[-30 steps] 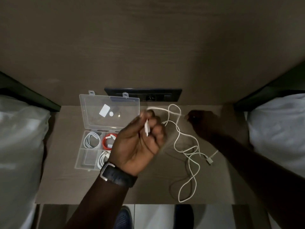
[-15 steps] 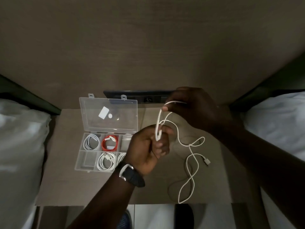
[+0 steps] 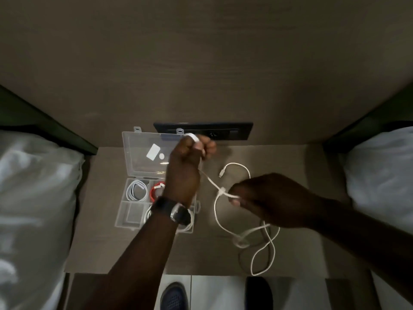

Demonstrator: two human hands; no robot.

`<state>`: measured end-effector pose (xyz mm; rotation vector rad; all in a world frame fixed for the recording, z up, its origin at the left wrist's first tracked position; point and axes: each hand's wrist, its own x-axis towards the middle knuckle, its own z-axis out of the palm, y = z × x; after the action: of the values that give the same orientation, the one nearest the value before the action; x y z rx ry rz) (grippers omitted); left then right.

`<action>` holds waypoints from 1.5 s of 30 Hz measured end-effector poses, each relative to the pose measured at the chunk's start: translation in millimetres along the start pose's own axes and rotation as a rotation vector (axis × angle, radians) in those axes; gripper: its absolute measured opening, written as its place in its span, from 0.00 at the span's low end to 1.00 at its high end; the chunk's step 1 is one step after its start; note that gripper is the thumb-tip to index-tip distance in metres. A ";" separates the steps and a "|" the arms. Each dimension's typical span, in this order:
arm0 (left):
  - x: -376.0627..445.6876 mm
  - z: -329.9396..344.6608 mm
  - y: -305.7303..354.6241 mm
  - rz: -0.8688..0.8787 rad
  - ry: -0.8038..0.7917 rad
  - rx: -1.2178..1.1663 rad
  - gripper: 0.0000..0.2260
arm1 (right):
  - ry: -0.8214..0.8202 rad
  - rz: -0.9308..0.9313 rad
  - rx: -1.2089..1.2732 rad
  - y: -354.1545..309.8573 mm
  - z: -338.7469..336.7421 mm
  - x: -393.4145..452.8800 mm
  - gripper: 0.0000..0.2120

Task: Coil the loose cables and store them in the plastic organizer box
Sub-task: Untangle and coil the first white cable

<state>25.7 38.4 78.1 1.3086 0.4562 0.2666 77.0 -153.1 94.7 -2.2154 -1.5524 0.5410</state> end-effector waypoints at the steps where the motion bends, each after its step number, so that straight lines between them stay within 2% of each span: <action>1: -7.8 6.5 -4.6 -0.008 -0.102 0.119 0.10 | 0.061 -0.037 -0.012 -1.9 -11.7 4.2 0.10; 3: -24.7 16.4 -12.6 -0.093 -0.236 0.177 0.10 | 0.241 -0.058 -0.022 3.7 -34.4 16.7 0.08; 4: -33.3 19.0 -13.1 -0.186 -0.245 0.093 0.10 | 0.315 -0.030 -0.013 9.6 -44.3 23.9 0.09; 6: -45.8 19.4 -8.9 -0.384 -0.243 -0.262 0.10 | 0.372 0.044 0.014 21.1 -53.5 36.5 0.15; 8: -51.8 18.7 -1.3 -0.471 -0.266 -0.544 0.11 | 0.367 0.100 0.096 27.6 -40.4 42.0 0.18; 10: -52.4 18.8 5.7 -0.476 -0.262 -0.667 0.12 | 0.374 0.174 0.210 30.2 -19.7 42.2 0.18; 12: -46.2 17.2 12.5 -0.434 -0.170 -0.760 0.12 | 0.359 0.255 0.238 30.9 1.4 36.6 0.17; 15: -24.9 2.4 24.5 -0.273 0.012 -0.886 0.10 | 0.196 0.235 0.132 20.9 29.0 13.5 0.12; 17: -11.1 -6.7 29.0 -0.170 0.068 -0.814 0.09 | 0.022 0.208 0.148 1.8 38.2 -4.6 0.11; 18: -7.0 -6.3 26.8 -0.115 0.084 -0.689 0.09 | -0.027 0.192 0.179 -9.4 35.7 -10.9 0.12; 19: -7.9 -2.5 24.3 -0.039 0.076 -0.463 0.09 | -0.054 0.166 0.188 -18.7 28.0 -14.0 0.12; 21: -21.4 10.9 11.7 0.090 -0.049 0.088 0.09 | -0.002 0.077 0.079 -25.2 2.8 -12.0 0.11; 22: -30.8 18.6 4.5 0.103 -0.136 0.272 0.09 | 0.094 0.046 0.028 -23.1 -11.8 -9.0 0.10; 23: -39.0 23.3 -0.5 0.067 -0.186 0.347 0.10 | 0.202 0.035 0.003 -18.3 -26.7 -5.0 0.09; 24: -46.0 25.3 -2.6 -0.010 -0.201 0.301 0.11 | 0.289 0.039 -0.007 -12.2 -39.3 -0.5 0.08; 25: -50.2 26.1 -3.1 -0.105 -0.204 0.157 0.12 | 0.351 0.049 0.002 -5.2 -48.3 4.8 0.08; 28: -54.6 27.0 8.1 -0.416 -0.273 -0.380 0.12 | 0.415 0.118 0.180 13.2 -43.9 22.0 0.11; 30: -52.8 26.7 19.1 -0.528 -0.320 -0.629 0.12 | 0.455 0.198 0.348 20.9 -26.6 30.7 0.09; 33: -43.8 17.4 31.4 -0.471 -0.339 -0.876 0.11 | 0.363 0.290 0.453 20.5 3.7 25.3 0.07; 35: -33.2 8.2 36.0 -0.381 -0.225 -0.963 0.12 | 0.200 0.247 0.339 7.5 18.8 10.6 0.09; 38: -21.2 -4.6 31.7 -0.239 -0.039 -0.820 0.10 | -0.018 0.183 0.306 -22.8 26.8 -10.4 0.07; 39: -19.6 -4.2 27.2 -0.190 -0.011 -0.697 0.09 | -0.057 0.178 0.313 -31.4 25.3 -16.6 0.09; 41: -24.3 2.9 17.7 -0.075 0.026 -0.248 0.08 | -0.098 0.155 0.224 -41.9 14.7 -24.0 0.09; 43: -36.9 13.1 7.6 -0.011 -0.080 0.140 0.08 | -0.034 0.127 0.115 -40.7 -5.9 -24.7 0.08; 45: -49.6 19.1 2.5 -0.080 -0.221 0.216 0.10 | 0.140 0.127 0.077 -29.9 -30.2 -20.3 0.09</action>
<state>-9.1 0.8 92.6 1.5073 0.3554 0.0042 62.2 -165.4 137.7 -2.2525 -1.3063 0.4628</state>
